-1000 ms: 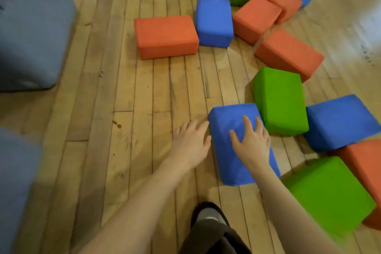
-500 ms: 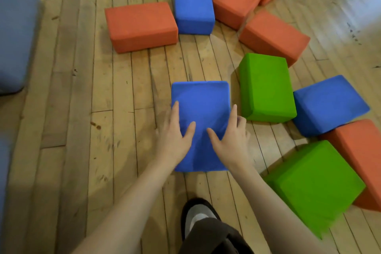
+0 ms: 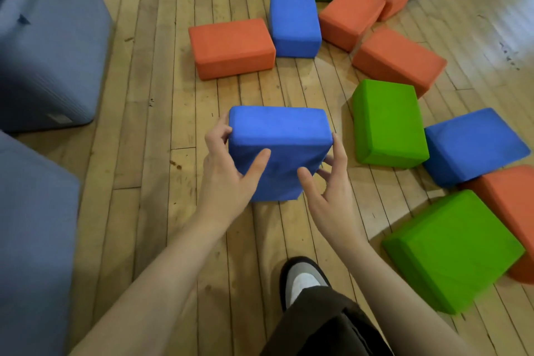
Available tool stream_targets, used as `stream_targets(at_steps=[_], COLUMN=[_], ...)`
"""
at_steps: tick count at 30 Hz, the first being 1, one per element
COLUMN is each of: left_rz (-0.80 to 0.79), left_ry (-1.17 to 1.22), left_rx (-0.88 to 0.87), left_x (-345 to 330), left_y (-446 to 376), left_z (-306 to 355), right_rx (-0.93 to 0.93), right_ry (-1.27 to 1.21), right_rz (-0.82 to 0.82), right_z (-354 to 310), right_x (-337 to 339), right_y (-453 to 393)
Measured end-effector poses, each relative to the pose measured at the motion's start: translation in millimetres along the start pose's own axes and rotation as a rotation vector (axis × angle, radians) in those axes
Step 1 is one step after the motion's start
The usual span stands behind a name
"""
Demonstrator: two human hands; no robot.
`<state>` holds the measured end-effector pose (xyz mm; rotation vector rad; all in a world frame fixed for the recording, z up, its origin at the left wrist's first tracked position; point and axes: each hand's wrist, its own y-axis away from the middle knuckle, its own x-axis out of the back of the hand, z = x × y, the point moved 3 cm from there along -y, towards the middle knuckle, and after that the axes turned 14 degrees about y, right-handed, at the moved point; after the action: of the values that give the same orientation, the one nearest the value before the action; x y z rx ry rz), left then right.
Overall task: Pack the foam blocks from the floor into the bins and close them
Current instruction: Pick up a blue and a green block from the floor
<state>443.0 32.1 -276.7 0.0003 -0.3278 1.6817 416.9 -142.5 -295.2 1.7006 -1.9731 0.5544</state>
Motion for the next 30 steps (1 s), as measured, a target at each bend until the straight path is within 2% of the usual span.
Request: stream_targets(at_steps=[3,7,13,15,20,26,30], left_rz=[-0.018,-0.121,-0.188,-0.188,-0.192,-0.180,-0.225], left_ry=[-0.035,-0.197,-0.302,-0.259,-0.117,-0.354,-0.427], left_rx=[-0.015,-0.047,-0.124,-0.117,-0.053,-0.093,-0.237], left_x=[15,18,-10,-26,-92,-179,-230], left_y=[5,12,40,52,64,64,68], left_z=[18,54,116,125,121,85,80], right_rx=[0.032,0.103,0.152,0.164,-0.039,-0.337,-0.680], right_ry=[0.033,0.046,0.082,0.158,0.226,0.427,0.623], right_rz=[0.029,0.087,0.149,0.157,0.146,0.291,0.187], right_z=[-15,-41,-59,-55,-5,114,186], right_x=[8,37,113,132,162,199,199], right_y=[8,15,48,55,48,54,82])
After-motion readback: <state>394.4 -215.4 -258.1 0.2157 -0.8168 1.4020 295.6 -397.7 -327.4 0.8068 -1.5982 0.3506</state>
